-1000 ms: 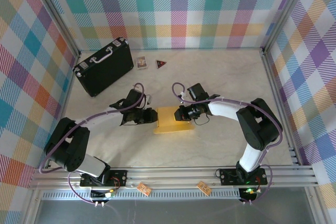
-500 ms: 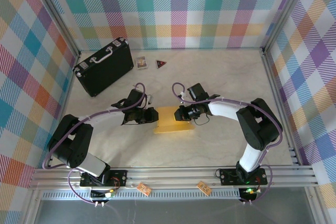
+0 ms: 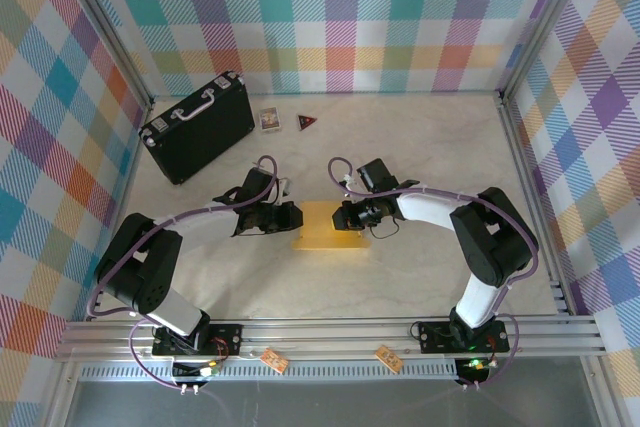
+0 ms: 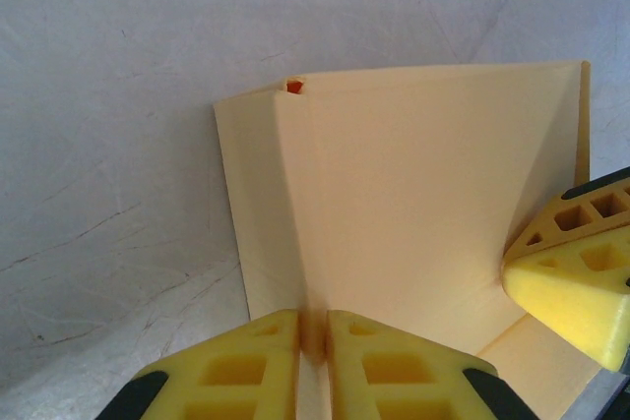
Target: Fold the paper box
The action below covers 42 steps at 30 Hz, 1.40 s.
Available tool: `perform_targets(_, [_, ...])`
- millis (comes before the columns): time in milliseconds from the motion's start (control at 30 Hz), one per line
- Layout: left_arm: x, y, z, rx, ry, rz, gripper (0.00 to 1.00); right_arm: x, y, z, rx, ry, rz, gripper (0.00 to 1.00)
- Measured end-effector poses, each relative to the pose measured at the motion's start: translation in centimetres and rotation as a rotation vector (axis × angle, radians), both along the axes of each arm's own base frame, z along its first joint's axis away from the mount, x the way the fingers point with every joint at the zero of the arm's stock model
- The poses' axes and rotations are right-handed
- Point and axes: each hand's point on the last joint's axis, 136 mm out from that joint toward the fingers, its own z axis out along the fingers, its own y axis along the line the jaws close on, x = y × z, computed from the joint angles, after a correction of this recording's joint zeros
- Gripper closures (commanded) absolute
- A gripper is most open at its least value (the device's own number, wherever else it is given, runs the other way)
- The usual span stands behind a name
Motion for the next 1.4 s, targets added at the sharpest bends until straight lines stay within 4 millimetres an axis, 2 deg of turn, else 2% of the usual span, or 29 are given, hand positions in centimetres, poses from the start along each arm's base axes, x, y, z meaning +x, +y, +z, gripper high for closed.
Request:
perform_targets(400, [-0.2,0.5,0.1,0.042,-0.008,-0.020,0.83,0.0,0.0,0.3,0.005,-0.004,0.002,0.86])
perform_targets(533, [-0.9,1.2,0.1,0.075,0.011,-0.024,0.73,-0.2,-0.2,1.0,0.004,-0.010,-0.001,0.80])
perform_targets(733, [-1.8,2.3,0.7,0.124,0.032,-0.016,0.64,0.0,-0.5,3.6,0.010,-0.062,-0.016,0.68])
perform_targets(867, [-1.3,2.5,2.7,0.141,-0.003,-0.006,0.61,0.3,-0.6,5.5,0.024,-0.115,-0.020,0.59])
perform_targets(1100, [-0.3,2.8,6.3,0.168,-0.061,-0.006,0.58,0.5,-2.6,6.8,-0.061,-0.204,-0.051,0.51])
perform_targets(1233, [-0.2,2.5,7.8,0.196,-0.067,-0.031,0.47,0.3,-4.8,5.6,-0.187,-0.207,-0.078,0.43])
perform_targets(1333, [-0.9,1.9,7.9,0.217,-0.070,-0.064,0.40,-0.4,-6.3,4.6,-0.267,-0.184,-0.078,0.40])
perform_targets(1400, [-1.9,1.8,7.1,0.225,-0.050,-0.082,0.40,-0.8,-6.9,4.1,-0.303,-0.169,-0.075,0.40])
